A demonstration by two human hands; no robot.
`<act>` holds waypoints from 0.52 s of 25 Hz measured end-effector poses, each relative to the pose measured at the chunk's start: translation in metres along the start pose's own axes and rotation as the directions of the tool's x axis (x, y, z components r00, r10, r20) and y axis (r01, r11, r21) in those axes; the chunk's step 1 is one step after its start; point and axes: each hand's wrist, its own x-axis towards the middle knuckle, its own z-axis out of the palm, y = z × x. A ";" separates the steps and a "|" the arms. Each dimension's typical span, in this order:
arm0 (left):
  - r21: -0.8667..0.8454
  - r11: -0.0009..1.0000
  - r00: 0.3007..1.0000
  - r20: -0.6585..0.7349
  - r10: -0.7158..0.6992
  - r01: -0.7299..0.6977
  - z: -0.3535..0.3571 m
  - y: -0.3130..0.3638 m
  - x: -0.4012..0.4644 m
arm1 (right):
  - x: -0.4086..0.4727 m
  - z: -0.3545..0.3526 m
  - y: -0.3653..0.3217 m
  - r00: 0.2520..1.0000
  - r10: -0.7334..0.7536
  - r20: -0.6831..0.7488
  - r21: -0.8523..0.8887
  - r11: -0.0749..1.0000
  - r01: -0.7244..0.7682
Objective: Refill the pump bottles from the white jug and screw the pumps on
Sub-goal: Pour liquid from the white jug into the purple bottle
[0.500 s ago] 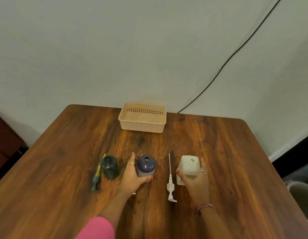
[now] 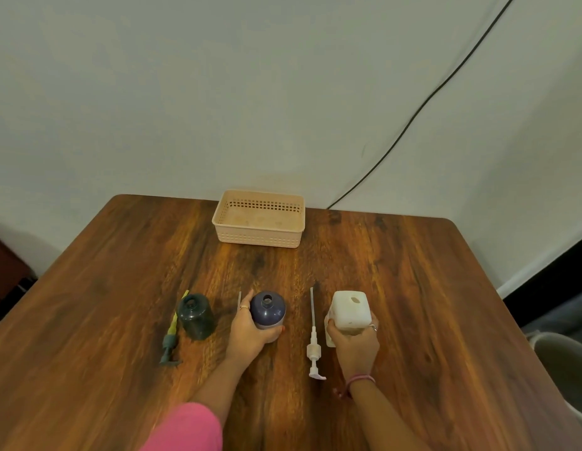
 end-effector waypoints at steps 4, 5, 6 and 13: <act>0.002 0.999 0.998 -0.050 0.038 -0.038 -0.003 0.007 -0.003 | 0.005 0.003 -0.004 0.999 -0.006 -0.036 -0.033 0.999 0.005; -0.012 0.999 0.997 -0.066 0.048 -0.048 -0.005 0.010 -0.003 | 0.007 0.003 -0.004 0.999 -0.012 -0.039 -0.043 0.999 0.010; -0.024 0.998 0.995 -0.080 0.053 -0.055 -0.007 0.014 -0.003 | 0.009 0.004 -0.005 0.999 -0.022 -0.037 -0.054 0.998 0.020; -0.026 0.981 0.971 -0.153 0.185 -0.191 -0.031 0.052 0.001 | 0.027 0.015 -0.054 0.991 -0.130 -0.032 -0.058 0.990 0.128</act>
